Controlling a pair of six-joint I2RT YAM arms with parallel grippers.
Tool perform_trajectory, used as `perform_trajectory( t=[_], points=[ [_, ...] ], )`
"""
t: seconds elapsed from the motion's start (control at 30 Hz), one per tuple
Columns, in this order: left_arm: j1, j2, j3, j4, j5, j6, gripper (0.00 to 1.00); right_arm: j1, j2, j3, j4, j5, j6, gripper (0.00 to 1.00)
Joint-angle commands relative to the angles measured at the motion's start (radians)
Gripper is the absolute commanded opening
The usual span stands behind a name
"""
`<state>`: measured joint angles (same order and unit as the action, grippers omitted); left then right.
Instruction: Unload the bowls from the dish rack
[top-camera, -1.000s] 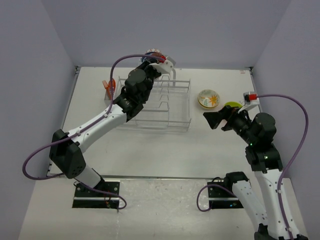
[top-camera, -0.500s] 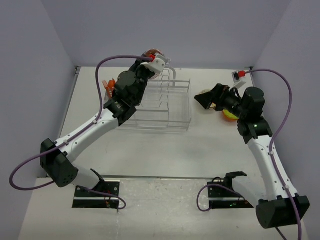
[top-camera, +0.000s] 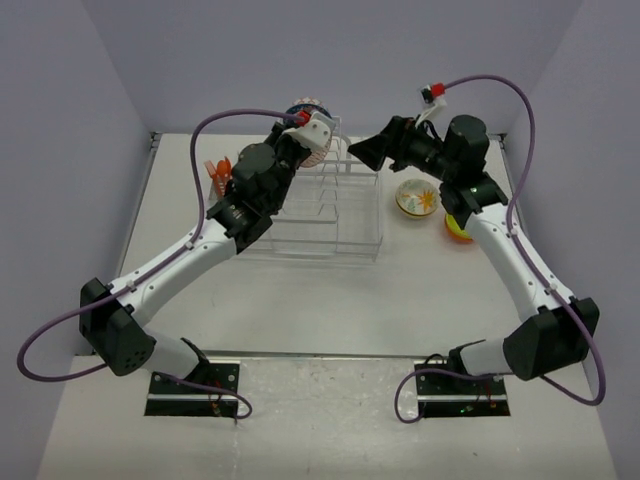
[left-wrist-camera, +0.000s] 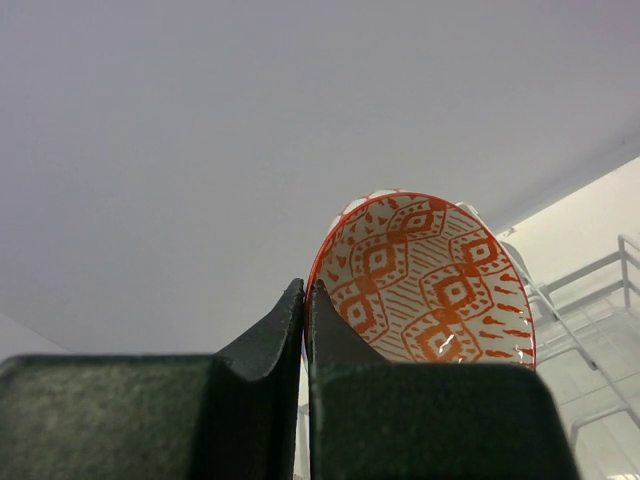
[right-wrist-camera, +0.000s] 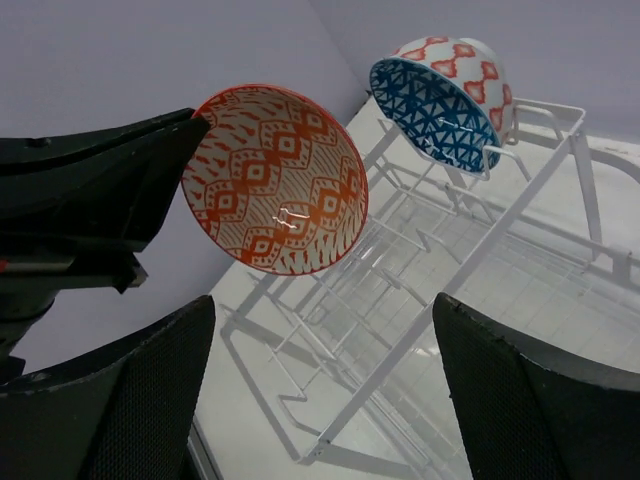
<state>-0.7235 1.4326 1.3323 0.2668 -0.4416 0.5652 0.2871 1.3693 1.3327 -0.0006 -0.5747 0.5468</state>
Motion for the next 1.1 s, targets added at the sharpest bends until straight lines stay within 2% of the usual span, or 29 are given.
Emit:
perform_trajectory(
  t=[0.0, 0.23, 0.4, 0.5, 0.53, 0.57, 0.67, 0.7, 0.73, 0.83, 0.87, 0.9, 0.93, 1.07],
  points=[
    [-0.008, -0.067, 0.027, 0.040, 0.033, -0.070, 0.00, 0.030, 0.081, 0.107, 0.028, 0.039, -0.044, 0.88],
    [-0.011, -0.095, 0.019, 0.023, 0.072, -0.116, 0.00, 0.092, 0.230, 0.282, -0.068, 0.084, -0.096, 0.81],
    [-0.010, -0.090, 0.019, 0.025, 0.087, -0.139, 0.00, 0.141, 0.267, 0.301, -0.081, 0.143, -0.122, 0.73],
    [-0.010, -0.090, 0.021, 0.023, 0.096, -0.149, 0.00, 0.149, 0.287, 0.296, -0.055, 0.131, -0.114, 0.59],
    [-0.010, -0.090, 0.022, 0.023, 0.095, -0.151, 0.00, 0.149, 0.292, 0.296, -0.039, 0.112, -0.102, 0.49],
    [-0.010, -0.092, 0.024, 0.023, 0.096, -0.157, 0.00, 0.150, 0.295, 0.290, -0.029, 0.107, -0.096, 0.46],
    [-0.010, -0.093, 0.024, 0.022, 0.096, -0.169, 0.00, 0.153, 0.297, 0.278, -0.006, 0.090, -0.070, 0.25],
    [-0.011, -0.093, 0.022, 0.020, 0.096, -0.172, 0.00, 0.155, 0.295, 0.275, -0.006, 0.090, -0.064, 0.17],
    [-0.010, -0.093, 0.024, 0.018, 0.087, -0.175, 0.00, 0.153, 0.289, 0.270, -0.006, 0.116, -0.056, 0.00],
    [-0.010, -0.097, 0.030, 0.002, 0.081, -0.205, 0.00, 0.152, 0.246, 0.231, -0.016, 0.176, -0.024, 0.00],
    [-0.010, -0.097, 0.048, -0.011, 0.080, -0.212, 0.13, 0.150, 0.214, 0.226, -0.031, 0.193, -0.019, 0.00],
    [-0.013, -0.098, 0.063, -0.024, 0.058, -0.221, 0.41, 0.147, 0.197, 0.227, -0.050, 0.209, -0.015, 0.00],
    [-0.016, -0.101, 0.079, -0.053, 0.041, -0.231, 0.99, 0.141, 0.180, 0.236, -0.112, 0.228, -0.018, 0.00],
    [-0.021, -0.162, 0.194, -0.171, -0.040, -0.352, 1.00, 0.100, 0.076, 0.275, -0.346, 0.346, -0.065, 0.00]
  ],
)
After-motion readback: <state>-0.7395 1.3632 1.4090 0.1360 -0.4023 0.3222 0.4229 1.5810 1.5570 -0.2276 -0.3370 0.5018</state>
